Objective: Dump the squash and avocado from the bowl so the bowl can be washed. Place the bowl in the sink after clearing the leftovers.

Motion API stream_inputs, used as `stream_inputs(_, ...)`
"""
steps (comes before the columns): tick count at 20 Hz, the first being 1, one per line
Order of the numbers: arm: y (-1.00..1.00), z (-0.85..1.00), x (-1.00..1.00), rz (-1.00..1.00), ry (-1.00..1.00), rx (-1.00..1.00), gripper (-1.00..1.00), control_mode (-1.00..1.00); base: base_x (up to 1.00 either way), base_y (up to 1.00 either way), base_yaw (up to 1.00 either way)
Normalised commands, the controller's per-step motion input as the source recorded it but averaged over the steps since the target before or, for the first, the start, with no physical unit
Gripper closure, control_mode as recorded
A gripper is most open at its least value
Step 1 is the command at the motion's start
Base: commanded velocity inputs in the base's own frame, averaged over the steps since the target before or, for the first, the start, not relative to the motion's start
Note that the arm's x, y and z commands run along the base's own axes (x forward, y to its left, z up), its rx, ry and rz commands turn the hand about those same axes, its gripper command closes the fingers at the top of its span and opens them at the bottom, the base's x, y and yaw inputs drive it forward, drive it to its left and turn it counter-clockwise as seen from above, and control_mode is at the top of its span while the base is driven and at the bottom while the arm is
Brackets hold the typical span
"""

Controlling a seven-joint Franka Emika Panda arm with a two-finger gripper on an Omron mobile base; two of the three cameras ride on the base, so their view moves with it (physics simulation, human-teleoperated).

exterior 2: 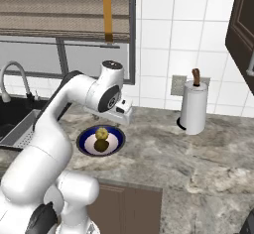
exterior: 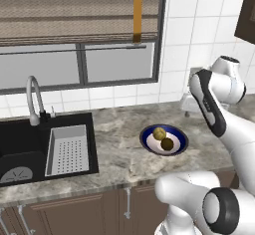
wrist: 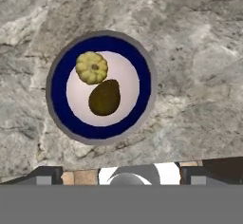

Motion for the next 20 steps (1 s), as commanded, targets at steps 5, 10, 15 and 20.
stream_inputs(5,-0.72,-0.76,0.01,-0.16,0.19,0.14,-1.00,-1.00,0.00,0.00,0.00)
stream_inputs(10,0.12,-0.38,0.20,-0.07,0.13,0.02,-1.00,-1.00,0.00,0.00,0.00)
stream_inputs(15,0.29,-0.28,0.07,0.00,0.01,0.03,-1.00,-1.00,0.00,0.00,0.00)
stream_inputs(20,0.26,-0.37,0.27,0.00,0.00,0.00,-1.00,-1.00,0.00,0.00,0.00)
